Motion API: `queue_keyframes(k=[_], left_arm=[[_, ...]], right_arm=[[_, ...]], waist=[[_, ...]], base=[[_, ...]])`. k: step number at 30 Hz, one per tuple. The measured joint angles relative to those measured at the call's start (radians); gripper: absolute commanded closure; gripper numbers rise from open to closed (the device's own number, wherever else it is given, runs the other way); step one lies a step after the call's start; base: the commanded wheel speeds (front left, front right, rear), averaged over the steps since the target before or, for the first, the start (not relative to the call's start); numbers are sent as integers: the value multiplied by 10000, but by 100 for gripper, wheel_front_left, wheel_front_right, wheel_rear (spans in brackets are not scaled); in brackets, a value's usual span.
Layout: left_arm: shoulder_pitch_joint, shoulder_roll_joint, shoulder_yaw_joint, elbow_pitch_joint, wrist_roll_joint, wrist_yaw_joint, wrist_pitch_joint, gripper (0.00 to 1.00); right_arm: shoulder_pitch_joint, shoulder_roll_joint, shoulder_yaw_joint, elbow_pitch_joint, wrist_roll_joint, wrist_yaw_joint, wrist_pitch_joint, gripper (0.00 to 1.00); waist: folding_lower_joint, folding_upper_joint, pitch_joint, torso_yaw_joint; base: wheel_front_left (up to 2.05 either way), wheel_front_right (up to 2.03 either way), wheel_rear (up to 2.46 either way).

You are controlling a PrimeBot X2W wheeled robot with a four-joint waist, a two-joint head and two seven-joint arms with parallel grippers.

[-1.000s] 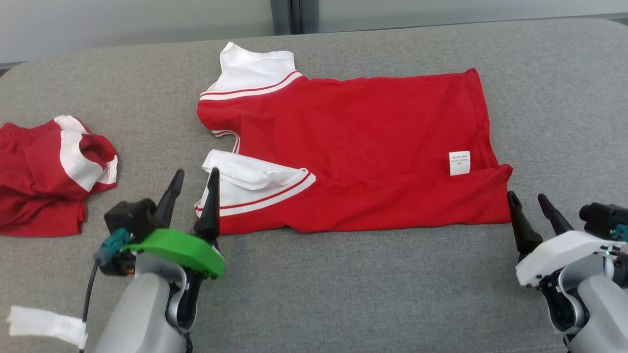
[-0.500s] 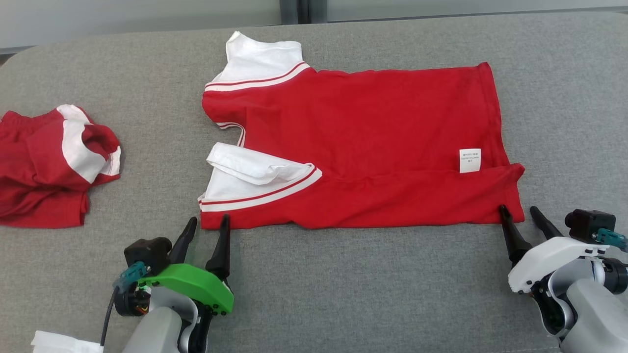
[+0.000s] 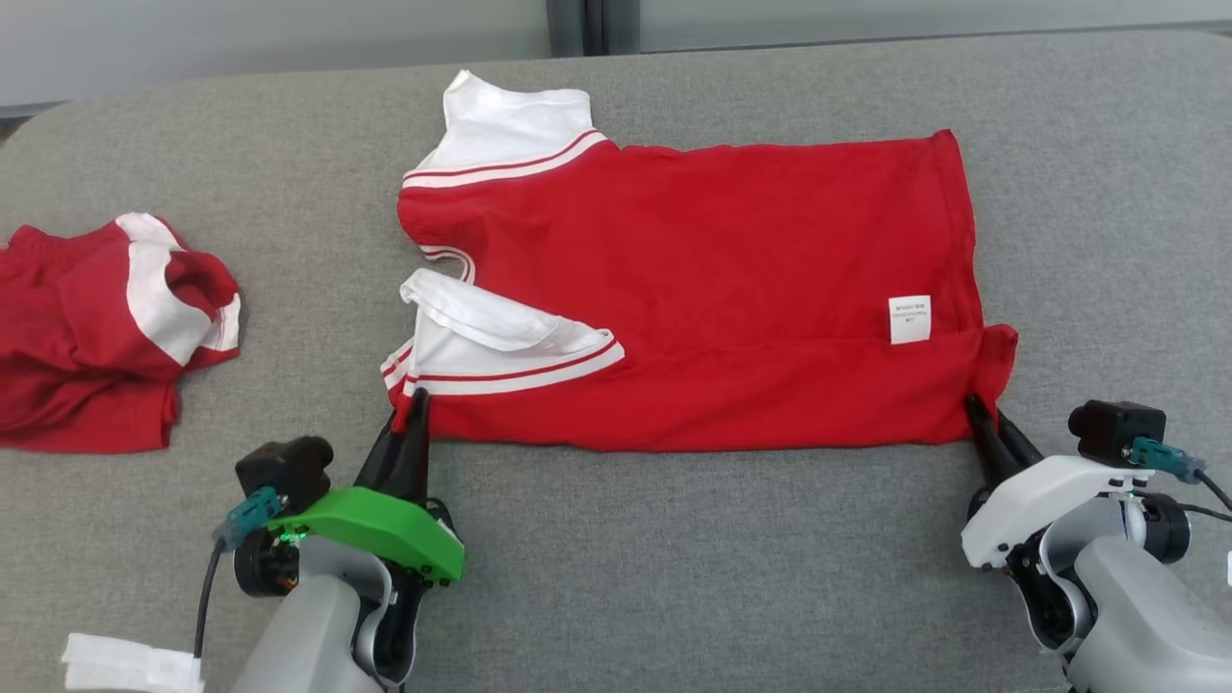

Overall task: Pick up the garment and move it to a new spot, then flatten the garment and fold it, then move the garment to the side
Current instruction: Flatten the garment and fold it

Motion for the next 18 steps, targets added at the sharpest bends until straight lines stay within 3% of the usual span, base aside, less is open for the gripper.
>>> queue_keyframes(k=[10, 18], left_arm=[[2390, 29, 767, -1877, 422, -2, 0, 100], [3920, -184, 918, -2220, 581, -25, 2, 100]], right_arm=[[1726, -232, -458, -1457, 268, 4, -79, 100], [3486, -311, -1269, -2353, 407, 12, 142, 100]], waist=[[0, 0, -994, 203], [0, 0, -1448, 209]], base=[[0, 0, 0], [0, 0, 0]])
